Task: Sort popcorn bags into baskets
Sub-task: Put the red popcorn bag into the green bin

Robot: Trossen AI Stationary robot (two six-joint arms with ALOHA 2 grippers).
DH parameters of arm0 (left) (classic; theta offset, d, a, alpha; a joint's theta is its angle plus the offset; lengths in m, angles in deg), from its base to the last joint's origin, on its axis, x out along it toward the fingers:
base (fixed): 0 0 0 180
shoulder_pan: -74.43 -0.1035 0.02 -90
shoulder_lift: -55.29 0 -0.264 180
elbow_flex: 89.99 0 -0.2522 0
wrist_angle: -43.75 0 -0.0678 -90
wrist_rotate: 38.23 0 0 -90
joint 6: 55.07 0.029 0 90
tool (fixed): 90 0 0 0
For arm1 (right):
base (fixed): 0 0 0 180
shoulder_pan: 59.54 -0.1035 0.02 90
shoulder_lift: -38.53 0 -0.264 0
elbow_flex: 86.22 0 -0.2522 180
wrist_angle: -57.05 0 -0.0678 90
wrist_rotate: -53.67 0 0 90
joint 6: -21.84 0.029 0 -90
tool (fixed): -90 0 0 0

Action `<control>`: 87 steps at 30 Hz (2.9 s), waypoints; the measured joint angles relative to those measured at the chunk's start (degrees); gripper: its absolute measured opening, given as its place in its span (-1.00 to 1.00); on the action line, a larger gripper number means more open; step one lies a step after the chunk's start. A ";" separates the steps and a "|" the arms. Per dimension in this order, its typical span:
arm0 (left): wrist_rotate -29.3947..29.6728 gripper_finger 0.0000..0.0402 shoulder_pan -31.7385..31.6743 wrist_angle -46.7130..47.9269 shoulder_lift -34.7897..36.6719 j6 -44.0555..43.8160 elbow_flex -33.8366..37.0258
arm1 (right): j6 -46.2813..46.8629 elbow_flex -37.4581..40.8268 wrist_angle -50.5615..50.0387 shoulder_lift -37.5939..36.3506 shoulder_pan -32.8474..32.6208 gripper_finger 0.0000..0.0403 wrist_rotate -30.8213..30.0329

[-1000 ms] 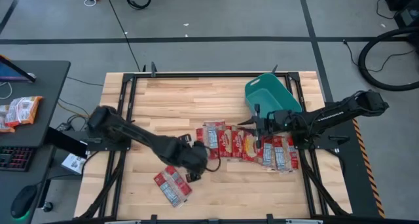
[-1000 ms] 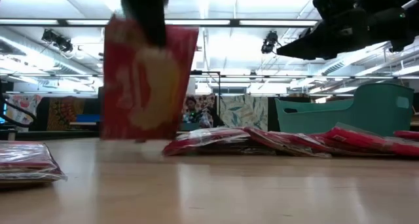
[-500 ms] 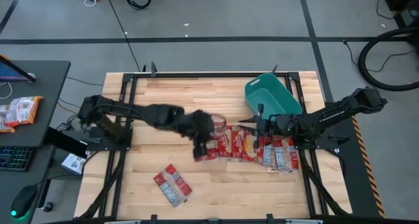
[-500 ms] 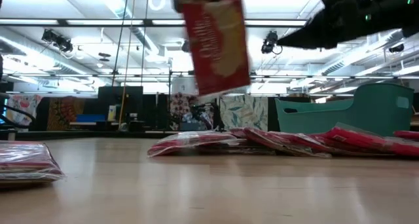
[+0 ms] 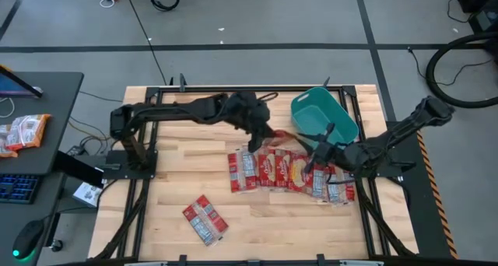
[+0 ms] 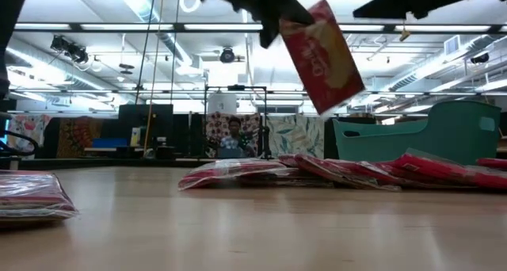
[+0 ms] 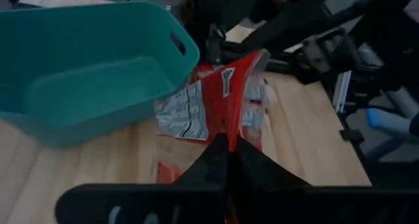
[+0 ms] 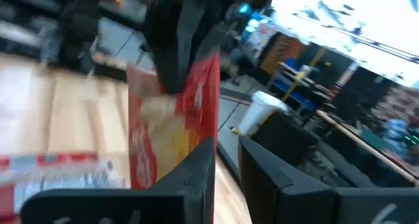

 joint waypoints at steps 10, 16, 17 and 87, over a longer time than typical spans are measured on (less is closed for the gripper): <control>-11.59 -0.95 -7.05 -25.40 -11.81 -5.05 0.02 | -0.03 0.06 0.86 -4.03 -5.67 -0.63 -7.09; -17.18 -0.95 -8.76 -43.06 -17.52 -10.69 0.02 | 0.09 0.06 2.66 -4.34 -6.82 -0.63 -7.03; -17.31 -0.95 -8.75 -45.88 -18.26 -11.47 -0.01 | -0.08 0.06 2.47 -4.42 -6.82 -0.63 -7.02; 11.00 -0.14 -3.66 10.58 -22.87 39.31 -22.17 | -2.78 0.10 6.45 -5.06 -8.31 -0.63 -7.23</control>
